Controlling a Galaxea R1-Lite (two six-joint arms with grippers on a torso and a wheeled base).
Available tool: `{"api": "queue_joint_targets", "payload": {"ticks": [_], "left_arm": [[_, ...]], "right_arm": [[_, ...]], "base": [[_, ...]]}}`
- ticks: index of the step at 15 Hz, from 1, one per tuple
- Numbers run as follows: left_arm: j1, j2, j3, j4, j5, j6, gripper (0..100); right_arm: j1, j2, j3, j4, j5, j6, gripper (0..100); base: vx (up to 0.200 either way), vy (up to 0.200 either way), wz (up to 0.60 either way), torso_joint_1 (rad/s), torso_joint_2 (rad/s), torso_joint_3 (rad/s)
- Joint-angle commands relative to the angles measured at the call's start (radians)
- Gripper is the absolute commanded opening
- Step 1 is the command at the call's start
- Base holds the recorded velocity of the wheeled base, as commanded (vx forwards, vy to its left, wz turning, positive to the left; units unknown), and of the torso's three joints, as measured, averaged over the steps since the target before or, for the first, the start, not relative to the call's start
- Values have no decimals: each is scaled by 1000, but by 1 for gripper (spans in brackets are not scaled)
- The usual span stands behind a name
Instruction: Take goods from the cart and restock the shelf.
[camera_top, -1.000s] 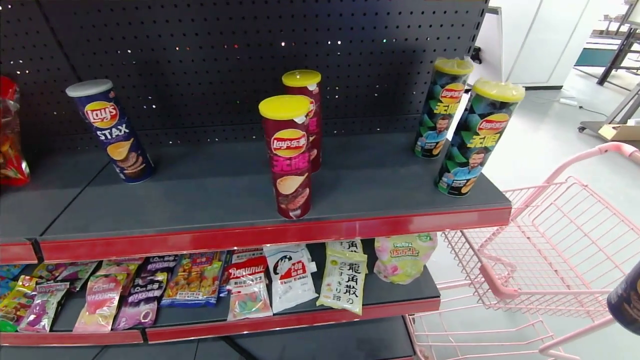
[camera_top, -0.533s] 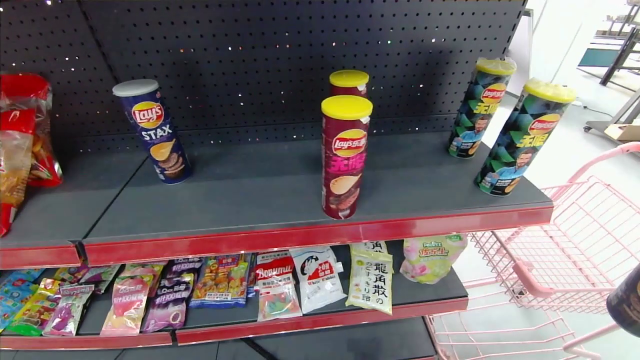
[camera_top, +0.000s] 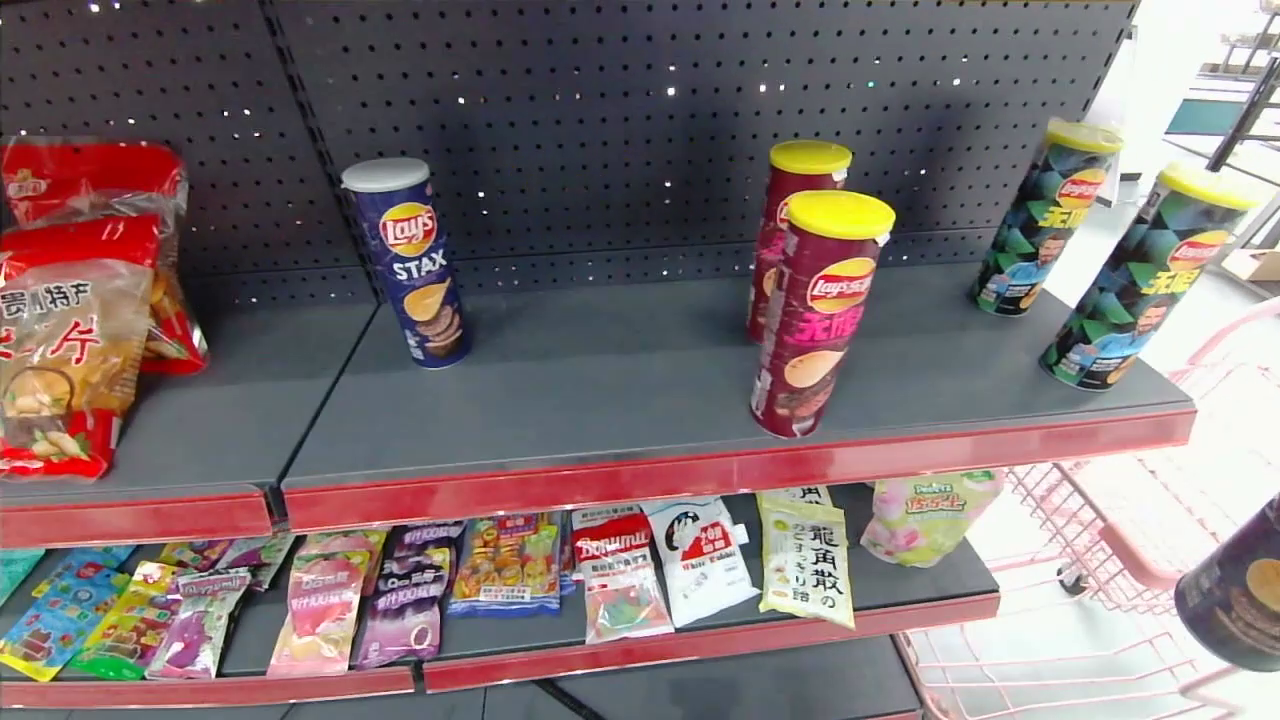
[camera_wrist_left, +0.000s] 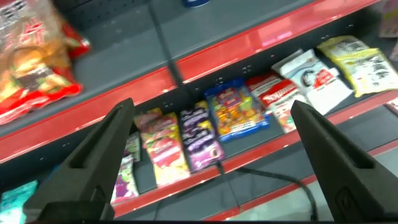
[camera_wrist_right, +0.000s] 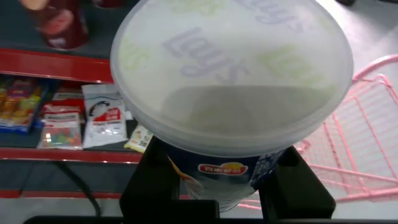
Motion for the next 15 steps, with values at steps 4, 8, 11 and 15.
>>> {"api": "queue_joint_targets", "payload": {"ticks": [4,8,11,15], "left_arm": [[0,0,-3,0,2,0,100],[0,3,-4,0,2,0,100],[0,10,-4,0,2,0,100],[-3,12,-8,0,-4,0,100]], "right_arm": [[90,-49,-7,9,194,12,0],[87,-12,-39,3,206,13,0],[179,14,-60,0,335,107,0],[208,23,-72,0,341,105,0]], "base": [[0,200,0,4,0,4],[0,200,0,2,-1,5],[0,200,0,-1,-2,5],[0,100,0,2,-1,0]]}}
